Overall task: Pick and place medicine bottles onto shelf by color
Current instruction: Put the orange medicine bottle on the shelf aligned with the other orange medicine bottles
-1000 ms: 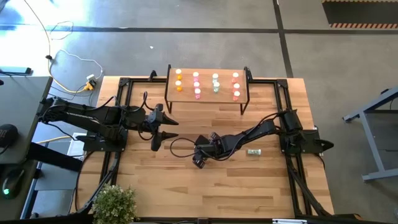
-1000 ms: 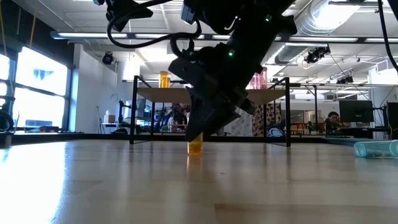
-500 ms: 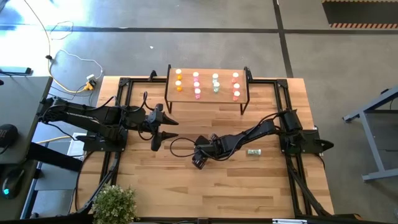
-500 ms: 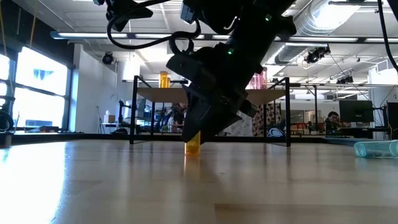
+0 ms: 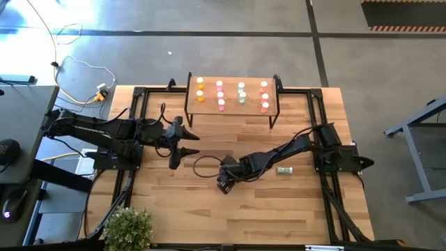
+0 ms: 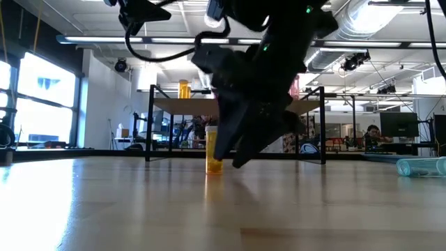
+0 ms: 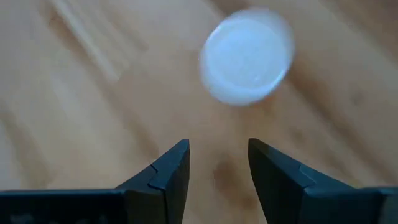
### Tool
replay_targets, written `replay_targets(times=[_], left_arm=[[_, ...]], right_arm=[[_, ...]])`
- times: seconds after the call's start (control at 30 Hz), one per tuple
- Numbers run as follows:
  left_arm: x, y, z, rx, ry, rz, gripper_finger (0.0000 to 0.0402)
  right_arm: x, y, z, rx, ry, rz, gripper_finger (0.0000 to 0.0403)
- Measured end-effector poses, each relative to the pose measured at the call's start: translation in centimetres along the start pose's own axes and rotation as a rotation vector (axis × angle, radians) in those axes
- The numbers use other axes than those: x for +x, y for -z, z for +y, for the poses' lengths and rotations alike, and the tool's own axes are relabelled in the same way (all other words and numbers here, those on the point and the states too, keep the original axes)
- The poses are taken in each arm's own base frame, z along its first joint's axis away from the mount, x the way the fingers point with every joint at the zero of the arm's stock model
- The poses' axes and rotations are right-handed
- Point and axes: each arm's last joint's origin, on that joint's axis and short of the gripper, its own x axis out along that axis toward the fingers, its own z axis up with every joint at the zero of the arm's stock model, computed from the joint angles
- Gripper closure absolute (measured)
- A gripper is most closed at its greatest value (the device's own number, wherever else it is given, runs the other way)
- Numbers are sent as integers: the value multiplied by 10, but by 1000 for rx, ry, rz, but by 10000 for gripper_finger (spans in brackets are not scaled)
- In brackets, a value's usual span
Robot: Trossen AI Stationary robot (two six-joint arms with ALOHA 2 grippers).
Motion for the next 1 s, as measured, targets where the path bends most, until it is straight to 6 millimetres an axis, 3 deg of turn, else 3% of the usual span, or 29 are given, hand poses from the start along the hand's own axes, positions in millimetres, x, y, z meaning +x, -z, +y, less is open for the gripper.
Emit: replay_targets(times=[0.17,0.4,0.63,1.0], left_arm=[[0,6,1,36,-12,63,170],[9,12,1,60,-20,117,170],[34,19,-6,126,-1,143,170],[80,37,-14,95,6,177,170]], right_arm=[[-30,15,13,71,-24,23,249],[-92,21,28,162,-65,-168,249],[-149,9,16,199,-50,-368,249],[-218,-11,-19,157,-37,-476,249]])
